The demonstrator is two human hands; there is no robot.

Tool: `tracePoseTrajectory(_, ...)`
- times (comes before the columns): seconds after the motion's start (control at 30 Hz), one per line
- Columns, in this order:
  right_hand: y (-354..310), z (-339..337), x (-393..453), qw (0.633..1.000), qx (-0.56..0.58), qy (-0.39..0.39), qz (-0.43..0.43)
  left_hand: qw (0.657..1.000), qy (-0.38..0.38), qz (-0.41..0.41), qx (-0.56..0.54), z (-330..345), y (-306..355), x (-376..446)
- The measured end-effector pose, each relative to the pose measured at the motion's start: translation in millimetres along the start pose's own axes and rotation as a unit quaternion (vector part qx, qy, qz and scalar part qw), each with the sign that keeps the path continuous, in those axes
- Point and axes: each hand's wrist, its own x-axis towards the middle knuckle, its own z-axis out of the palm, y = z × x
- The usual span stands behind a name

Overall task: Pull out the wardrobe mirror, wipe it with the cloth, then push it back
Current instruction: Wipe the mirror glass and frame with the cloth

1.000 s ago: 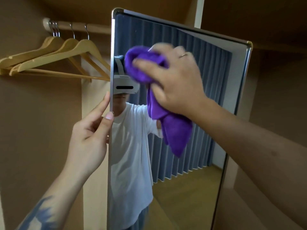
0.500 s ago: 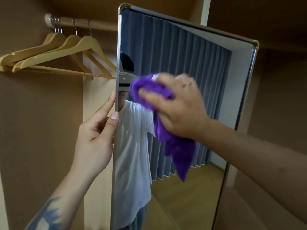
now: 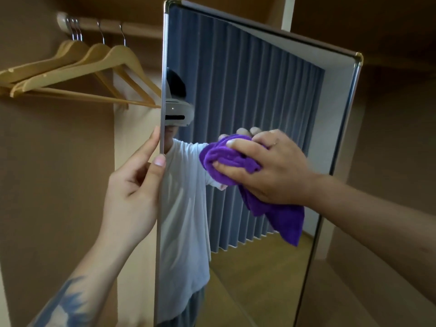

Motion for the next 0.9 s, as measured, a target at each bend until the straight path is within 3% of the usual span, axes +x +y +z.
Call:
tracePoseTrajectory(0.07,22,-3,0,1.0,-0.022,0.01,0.001,1.0,0.01,-0.002,0.001,1,1,-2)
tracePoseTrajectory(0.2,47,-6,-6,0.976,-0.034,0.044,0.211,1.0,0.017,0.003,0.003,4,-2,-3)
tracePoseTrajectory(0.23,39,-3,-10,0.973,-0.026,0.045,0.225,1.0,0.015,0.006,0.008,5,-1,-4)
tracePoseTrajectory(0.4,8,7,-28,0.999,-0.028,-0.004,-0.016,1.0,0.01,0.003,0.015,5,3,-6)
tracePoseTrajectory(0.47,26,4,-25,0.999,-0.048,0.007,-0.025,1.0,0.011,0.012,0.013,4,2,-6)
tracePoseTrajectory(0.6,46,-1,-18,0.97,-0.03,0.05,0.237,1.0,0.008,0.019,0.004,5,-2,-4)
tracePoseTrajectory(0.63,36,0,-21,0.963,-0.017,0.059,0.261,1.0,0.009,0.015,0.0,6,-3,-5)
tracePoseTrajectory(0.77,-7,12,-44,0.997,-0.002,0.004,0.077,1.0,0.015,0.015,-0.006,9,-3,-7)
tracePoseTrajectory(0.9,19,5,-43,1.0,-0.025,-0.007,0.009,1.0,0.017,0.02,-0.015,10,-4,-8)
